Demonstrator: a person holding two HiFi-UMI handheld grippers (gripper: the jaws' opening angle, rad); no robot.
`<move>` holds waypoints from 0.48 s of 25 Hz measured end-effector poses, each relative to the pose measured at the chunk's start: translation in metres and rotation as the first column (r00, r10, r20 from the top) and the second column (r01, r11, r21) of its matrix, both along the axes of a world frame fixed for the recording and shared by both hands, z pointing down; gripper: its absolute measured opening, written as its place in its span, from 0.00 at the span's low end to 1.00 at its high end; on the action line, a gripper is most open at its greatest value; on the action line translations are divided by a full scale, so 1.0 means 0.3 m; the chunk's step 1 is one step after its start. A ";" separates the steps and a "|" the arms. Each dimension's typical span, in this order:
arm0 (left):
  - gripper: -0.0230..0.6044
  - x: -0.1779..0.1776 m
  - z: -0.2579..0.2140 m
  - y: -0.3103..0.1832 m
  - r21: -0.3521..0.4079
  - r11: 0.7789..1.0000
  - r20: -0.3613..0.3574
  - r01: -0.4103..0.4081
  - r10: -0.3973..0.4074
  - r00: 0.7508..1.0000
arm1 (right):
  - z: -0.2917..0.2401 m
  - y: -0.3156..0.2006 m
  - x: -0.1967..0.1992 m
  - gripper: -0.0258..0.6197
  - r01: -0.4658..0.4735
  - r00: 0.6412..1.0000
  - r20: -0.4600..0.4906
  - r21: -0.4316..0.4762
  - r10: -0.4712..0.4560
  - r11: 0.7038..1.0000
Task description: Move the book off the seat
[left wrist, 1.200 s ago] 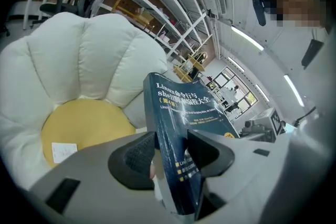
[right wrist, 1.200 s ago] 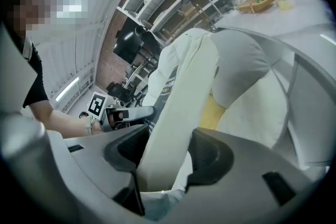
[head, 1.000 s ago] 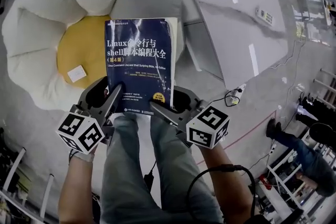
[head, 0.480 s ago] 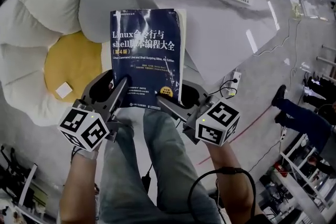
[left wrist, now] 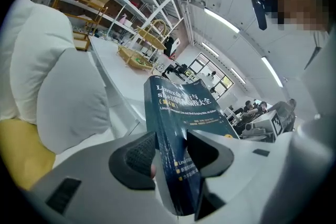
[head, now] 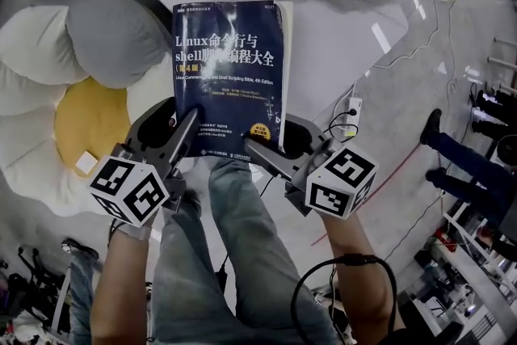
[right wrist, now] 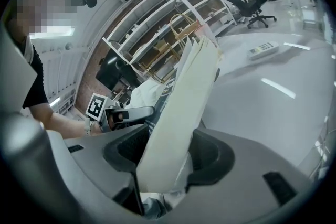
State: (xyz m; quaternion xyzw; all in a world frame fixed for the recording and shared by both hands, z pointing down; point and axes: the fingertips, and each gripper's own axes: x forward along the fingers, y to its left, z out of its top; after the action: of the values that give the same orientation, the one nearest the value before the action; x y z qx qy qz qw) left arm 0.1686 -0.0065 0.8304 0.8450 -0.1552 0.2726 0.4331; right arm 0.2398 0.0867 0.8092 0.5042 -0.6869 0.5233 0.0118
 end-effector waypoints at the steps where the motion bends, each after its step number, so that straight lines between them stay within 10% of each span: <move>1: 0.34 0.000 0.000 0.000 -0.004 1.000 -0.002 0.000 0.000 1.000 | 0.001 0.001 -0.002 0.40 -0.004 1.000 0.004 -0.004 0.004 1.000; 12: 0.34 0.004 0.006 -0.003 -0.027 0.998 -0.013 -0.054 0.053 0.998 | 0.004 0.002 -0.007 0.40 -0.039 0.999 -0.012 -0.026 0.038 0.999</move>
State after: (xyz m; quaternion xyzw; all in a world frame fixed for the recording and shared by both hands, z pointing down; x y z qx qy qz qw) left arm 0.1698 -0.0073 0.8321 0.8446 -0.1262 0.2809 0.4381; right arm 0.2378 0.0873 0.8103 0.5201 -0.6700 0.5295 0.0125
